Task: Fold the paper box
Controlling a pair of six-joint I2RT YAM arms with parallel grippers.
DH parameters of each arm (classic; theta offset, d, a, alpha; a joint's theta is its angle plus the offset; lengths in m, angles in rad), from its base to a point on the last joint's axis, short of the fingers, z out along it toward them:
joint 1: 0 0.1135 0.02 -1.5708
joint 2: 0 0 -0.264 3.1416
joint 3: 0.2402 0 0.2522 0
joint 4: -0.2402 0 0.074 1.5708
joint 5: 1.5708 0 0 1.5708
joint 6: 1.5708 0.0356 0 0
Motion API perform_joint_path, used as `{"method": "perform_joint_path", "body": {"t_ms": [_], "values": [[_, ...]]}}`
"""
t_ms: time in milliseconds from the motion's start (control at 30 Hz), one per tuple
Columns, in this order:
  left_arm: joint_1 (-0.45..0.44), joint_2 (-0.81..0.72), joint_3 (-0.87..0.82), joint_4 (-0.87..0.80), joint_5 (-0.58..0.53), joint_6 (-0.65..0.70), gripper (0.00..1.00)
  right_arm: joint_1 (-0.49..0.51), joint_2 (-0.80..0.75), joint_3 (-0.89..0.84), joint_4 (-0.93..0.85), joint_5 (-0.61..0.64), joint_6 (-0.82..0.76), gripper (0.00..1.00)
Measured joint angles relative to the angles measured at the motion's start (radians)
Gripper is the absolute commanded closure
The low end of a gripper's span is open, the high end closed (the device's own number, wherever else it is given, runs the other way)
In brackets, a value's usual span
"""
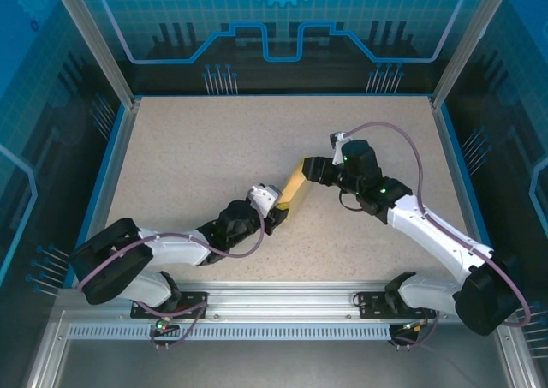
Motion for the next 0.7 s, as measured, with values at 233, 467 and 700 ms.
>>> {"method": "perform_joint_path", "body": {"t_ms": [233, 467, 700], "values": [[0.103, -0.058, 0.013, -0.09, 0.199, 0.052, 0.66, -0.05, 0.048, 0.077, -0.04, -0.1, -0.214, 0.35], [0.22, -0.06, 0.066, -0.192, 0.399, 0.095, 0.66, -0.107, 0.081, 0.078, -0.031, -0.159, -0.399, 0.35], [0.318, -0.097, 0.084, -0.272, 0.584, 0.143, 0.67, -0.154, 0.078, 0.047, 0.039, -0.246, -0.585, 0.35]]}}
